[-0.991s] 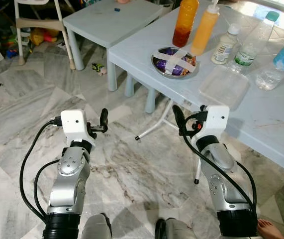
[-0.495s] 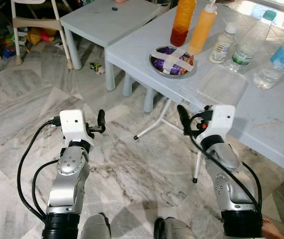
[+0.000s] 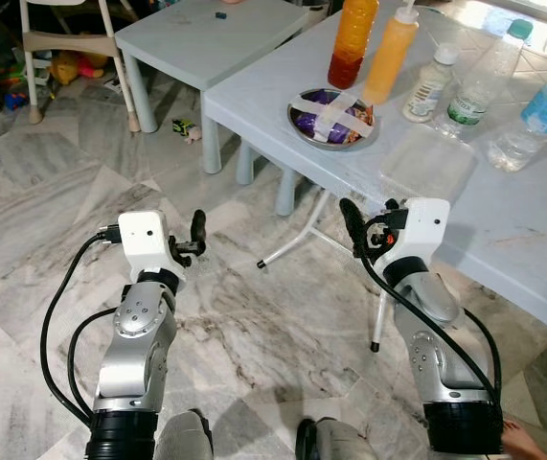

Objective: Restocking fridge

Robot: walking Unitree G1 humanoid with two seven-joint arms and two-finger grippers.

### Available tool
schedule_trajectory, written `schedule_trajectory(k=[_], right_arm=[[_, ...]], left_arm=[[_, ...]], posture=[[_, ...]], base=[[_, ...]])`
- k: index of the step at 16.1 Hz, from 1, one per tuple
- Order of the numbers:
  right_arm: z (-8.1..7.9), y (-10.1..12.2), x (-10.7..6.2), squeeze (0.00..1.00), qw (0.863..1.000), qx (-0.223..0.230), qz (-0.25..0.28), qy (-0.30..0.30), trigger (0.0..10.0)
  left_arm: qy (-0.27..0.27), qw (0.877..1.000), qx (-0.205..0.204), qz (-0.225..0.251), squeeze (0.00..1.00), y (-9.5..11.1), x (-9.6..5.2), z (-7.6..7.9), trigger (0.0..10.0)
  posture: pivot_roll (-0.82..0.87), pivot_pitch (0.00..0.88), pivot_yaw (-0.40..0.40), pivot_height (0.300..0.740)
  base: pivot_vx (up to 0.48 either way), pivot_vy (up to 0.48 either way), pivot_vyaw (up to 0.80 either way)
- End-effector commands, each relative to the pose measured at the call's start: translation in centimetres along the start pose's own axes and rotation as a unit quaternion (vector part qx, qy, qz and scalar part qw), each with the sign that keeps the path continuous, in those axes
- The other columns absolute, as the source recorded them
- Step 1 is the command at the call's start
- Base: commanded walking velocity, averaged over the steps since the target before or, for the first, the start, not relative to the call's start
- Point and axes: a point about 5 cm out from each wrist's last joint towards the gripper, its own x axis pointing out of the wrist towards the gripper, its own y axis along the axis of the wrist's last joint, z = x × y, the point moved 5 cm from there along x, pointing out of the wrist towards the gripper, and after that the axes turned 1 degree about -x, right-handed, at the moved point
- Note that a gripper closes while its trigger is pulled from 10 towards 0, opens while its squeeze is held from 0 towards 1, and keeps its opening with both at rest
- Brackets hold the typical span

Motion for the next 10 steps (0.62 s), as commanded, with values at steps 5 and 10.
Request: schedule_trajectory(k=[5, 10], right_arm=[[-0.2, 2.1, -0.3, 1.0, 0.999, -0.026, 0.048, 0.002, 10.0], [-0.3, 2.3, 0.0, 0.0, 0.999, -0.023, 0.047, -0.005, 10.0]], left_arm=[[-0.017, 1.0, -0.009, 0.006, 1.0, 0.5, 0.0, 0.6, 10.0], [-0.034, 0.999, -0.006, 0.009, 0.97, 0.8, 0.1, 0.9, 10.0]], posture=[[0.03, 0.132, -0.04, 0.74], [0.04, 0.135, -0.038, 0.74]], base=[[0.0, 0.0, 0.0], [0.0, 0.0, -0.26]])
